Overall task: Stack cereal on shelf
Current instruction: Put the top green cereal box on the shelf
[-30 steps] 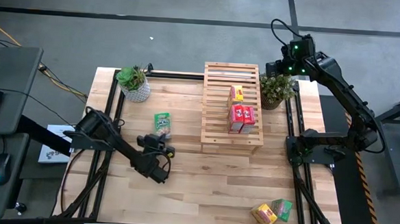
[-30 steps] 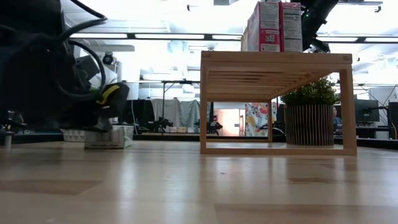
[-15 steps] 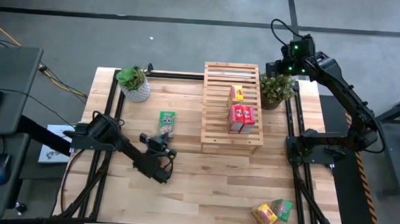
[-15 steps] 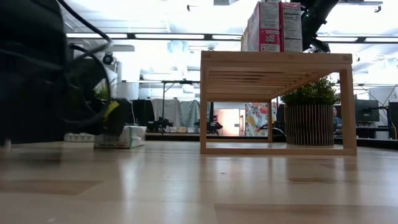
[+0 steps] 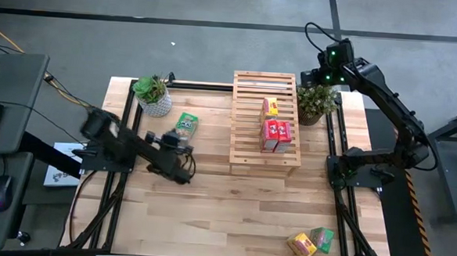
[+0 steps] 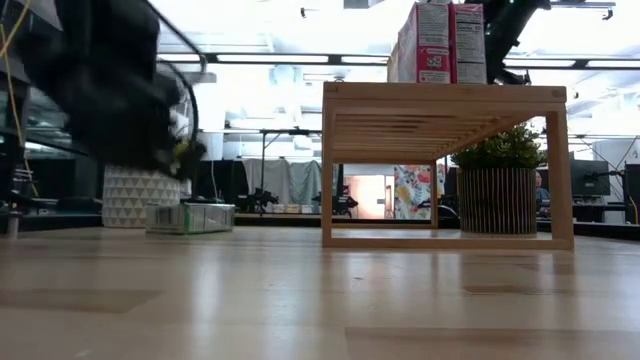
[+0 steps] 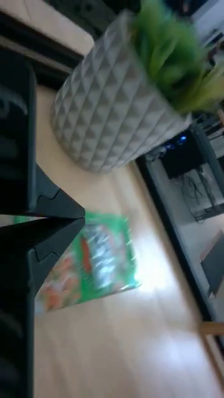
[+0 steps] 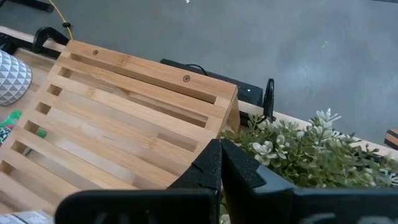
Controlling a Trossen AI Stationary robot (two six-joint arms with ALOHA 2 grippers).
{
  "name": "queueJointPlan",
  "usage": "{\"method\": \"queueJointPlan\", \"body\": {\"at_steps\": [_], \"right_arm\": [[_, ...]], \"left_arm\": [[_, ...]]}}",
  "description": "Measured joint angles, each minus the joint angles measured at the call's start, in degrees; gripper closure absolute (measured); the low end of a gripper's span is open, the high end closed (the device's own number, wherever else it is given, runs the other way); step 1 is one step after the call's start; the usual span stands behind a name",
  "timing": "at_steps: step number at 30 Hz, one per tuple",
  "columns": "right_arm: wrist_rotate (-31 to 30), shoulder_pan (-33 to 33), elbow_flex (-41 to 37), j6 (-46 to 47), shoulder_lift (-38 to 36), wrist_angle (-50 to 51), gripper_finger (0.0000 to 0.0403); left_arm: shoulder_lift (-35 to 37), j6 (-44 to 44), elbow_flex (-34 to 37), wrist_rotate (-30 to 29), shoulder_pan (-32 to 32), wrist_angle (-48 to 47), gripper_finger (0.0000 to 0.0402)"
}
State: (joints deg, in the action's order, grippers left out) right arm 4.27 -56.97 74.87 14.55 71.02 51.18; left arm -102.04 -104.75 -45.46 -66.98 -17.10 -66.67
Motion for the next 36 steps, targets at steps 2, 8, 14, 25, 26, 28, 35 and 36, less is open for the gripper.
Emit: {"method": "queueJointPlan", "body": {"at_steps": [2,8,14,25,26,28,35,36], "right_arm": [[0.0,0.0,0.0,0.0,0.6,0.0,0.0403],[0.2,0.0,0.0,-1.2,2.4,-0.4,0.0403],[0.3,0.0,0.0,-3.0,3.9,-1.7,0.0403],[0.7,0.0,0.0,-3.2,4.1,-1.6,0.0403],[0.7,0.0,0.0,-3.1,4.1,-1.4,0.0403],[0.7,0.0,0.0,-3.1,4.1,-1.1,0.0403],[0.7,0.0,0.0,-3.1,4.0,-0.6,0.0403],[0.7,0.0,0.0,-3.1,4.0,-0.5,0.0403]], "left_arm": [[5.9,-0.7,0.0,0.6,0.6,-3.7,0.0401],[30.3,9.9,1.2,7.6,5.4,-0.4,0.0401],[50.8,52.5,8.4,34.9,18.5,32.3,0.0401],[42.9,75.0,7.9,75.4,52.2,35.1,0.0376],[41.4,75.9,6.9,75.7,53.1,33.8,0.0366],[39.3,77.4,5.1,75.3,53.6,32.1,0.0341],[35.5,79.3,2.0,73.3,53.4,29.3,0.0232],[35.1,78.5,2.0,72.2,53.4,28.3,0.0218]]}}
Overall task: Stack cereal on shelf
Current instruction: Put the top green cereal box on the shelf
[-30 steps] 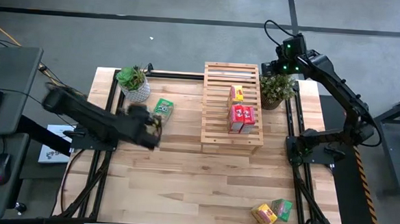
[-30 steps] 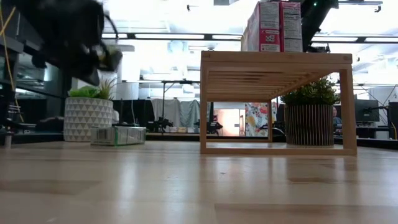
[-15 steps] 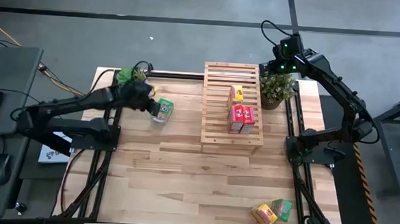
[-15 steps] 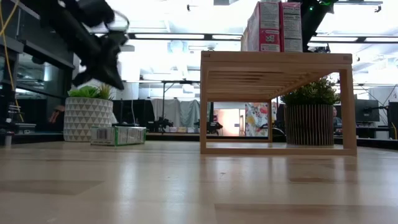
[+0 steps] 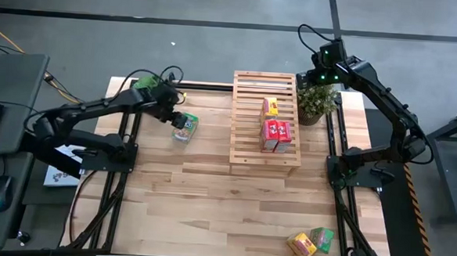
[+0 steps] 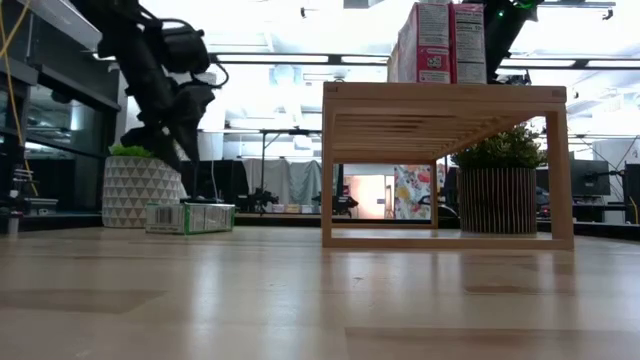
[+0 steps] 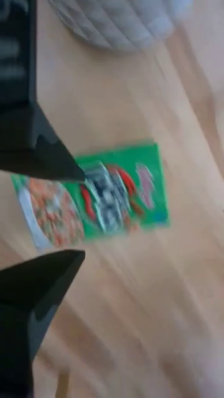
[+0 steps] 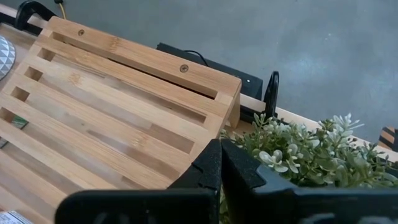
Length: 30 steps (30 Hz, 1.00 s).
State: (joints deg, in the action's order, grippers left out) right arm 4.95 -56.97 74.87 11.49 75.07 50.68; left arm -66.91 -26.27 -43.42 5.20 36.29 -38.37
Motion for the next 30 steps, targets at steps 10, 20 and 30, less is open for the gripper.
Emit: {"method": "queueJointPlan", "body": {"at_steps": [10,20,30], "right_arm": [[0.0,0.0,0.0,-1.0,0.0,0.1,0.0403],[0.0,0.0,0.0,-1.5,0.0,0.1,0.0403],[0.0,0.0,0.0,-2.6,0.0,0.1,0.0403]], "left_arm": [[-6.7,-8.0,1.6,-6.6,-2.6,1.1,0.017],[-13.0,-14.4,3.2,-6.9,-3.1,7.5,0.0187],[-11.6,-15.7,3.3,-6.3,-3.1,8.4,0.0387]]}}
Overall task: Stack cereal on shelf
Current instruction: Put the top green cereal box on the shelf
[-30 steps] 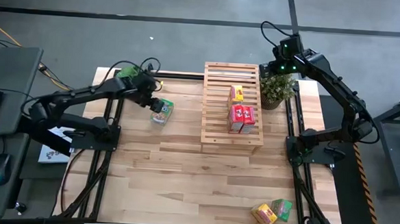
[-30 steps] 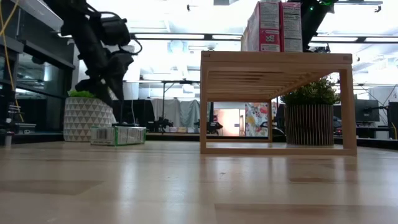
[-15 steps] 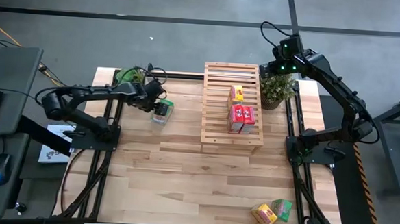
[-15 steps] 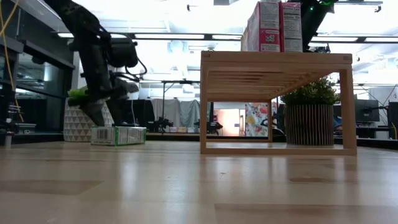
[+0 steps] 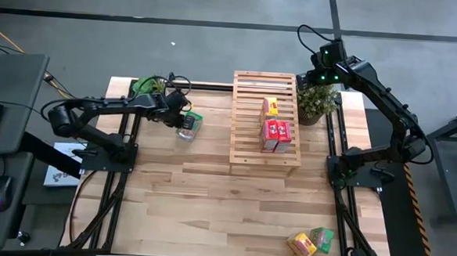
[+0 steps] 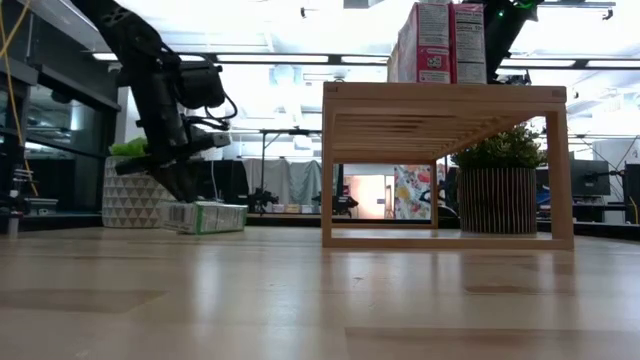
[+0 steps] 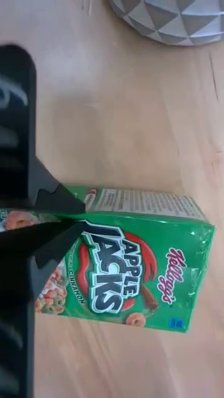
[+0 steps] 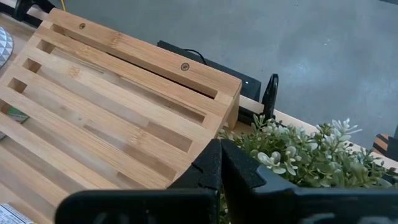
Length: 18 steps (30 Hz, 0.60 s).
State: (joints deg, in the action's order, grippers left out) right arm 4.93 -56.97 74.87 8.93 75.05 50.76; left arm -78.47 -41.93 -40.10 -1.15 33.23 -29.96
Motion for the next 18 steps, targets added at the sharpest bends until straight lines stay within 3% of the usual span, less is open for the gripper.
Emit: {"method": "queueJointPlan", "body": {"at_steps": [8,18], "right_arm": [[0.0,0.0,0.0,0.0,0.0,0.0,0.0403],[0.0,0.0,0.0,0.0,0.0,0.0,0.0403]], "left_arm": [[3.2,0.6,-1.2,-0.5,0.1,1.6,0.0399],[14.5,2.4,-7.2,-4.1,0.1,3.1,0.0401]]}}
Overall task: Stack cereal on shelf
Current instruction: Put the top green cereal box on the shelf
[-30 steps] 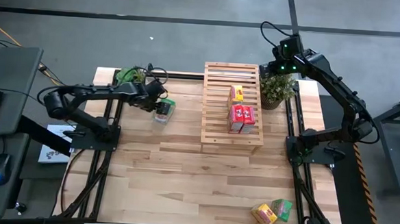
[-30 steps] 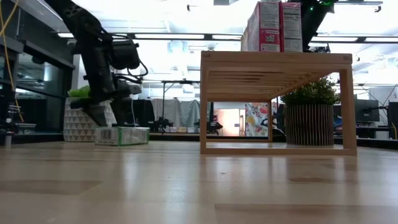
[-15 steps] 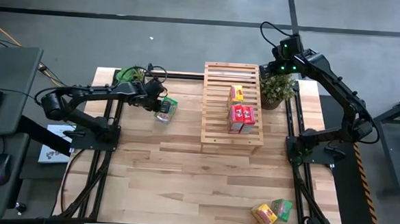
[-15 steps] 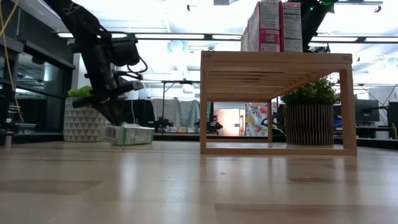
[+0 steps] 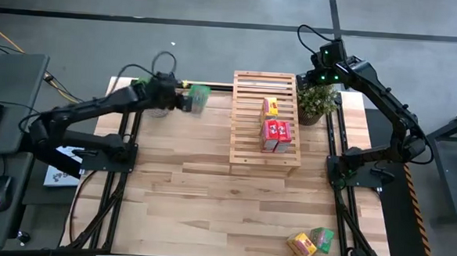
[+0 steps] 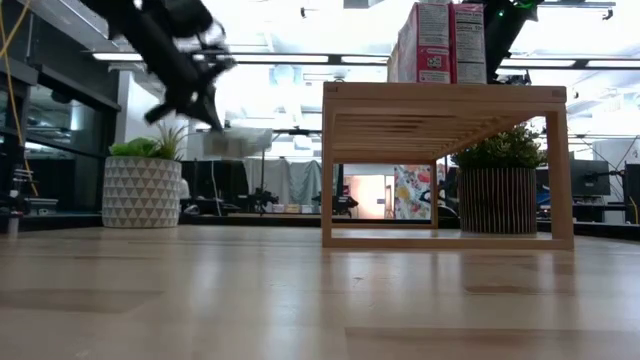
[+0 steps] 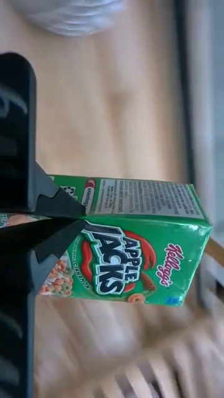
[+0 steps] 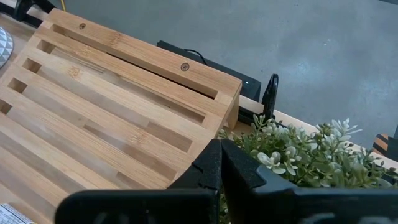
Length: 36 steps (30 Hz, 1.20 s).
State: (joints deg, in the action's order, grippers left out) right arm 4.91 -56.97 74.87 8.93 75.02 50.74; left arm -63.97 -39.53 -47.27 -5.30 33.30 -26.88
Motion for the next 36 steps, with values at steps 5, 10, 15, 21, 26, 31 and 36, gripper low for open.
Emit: {"method": "queueJointPlan", "body": {"at_steps": [5,10,15,21,26,31,36], "right_arm": [[0.0,0.0,0.0,0.0,0.0,0.0,0.0403],[0.1,0.0,0.0,0.3,0.0,0.0,0.0403],[3.0,0.0,0.0,1.4,0.0,-0.2,0.0403],[11.0,0.0,0.0,1.1,-1.6,-2.6,0.0403],[18.2,0.0,0.0,0.1,-5.2,-4.7,0.0403],[25.6,0.0,0.0,3.5,-7.5,-8.8,0.0403],[25.2,1.6,0.0,8.8,-7.6,-14.4,0.0401]], "left_arm": [[5.3,9.0,-6.2,-5.5,-4.5,8.9,0.0401],[4.4,17.7,-9.7,-13.5,-12.5,20.5,0.0401],[-2.3,20.7,-9.8,-15.0,-18.2,33.4,0.0401],[-12.2,23.7,-9.7,-16.1,-19.8,48.4,0.0401],[-17.5,27.7,-12.9,-17.7,-17.5,54.1,0.0401],[-25.8,30.0,-18.9,-12.6,-13.9,53.5,0.0401],[-34.9,30.8,-26.0,-13.0,-11.8,53.9,0.0401]]}}
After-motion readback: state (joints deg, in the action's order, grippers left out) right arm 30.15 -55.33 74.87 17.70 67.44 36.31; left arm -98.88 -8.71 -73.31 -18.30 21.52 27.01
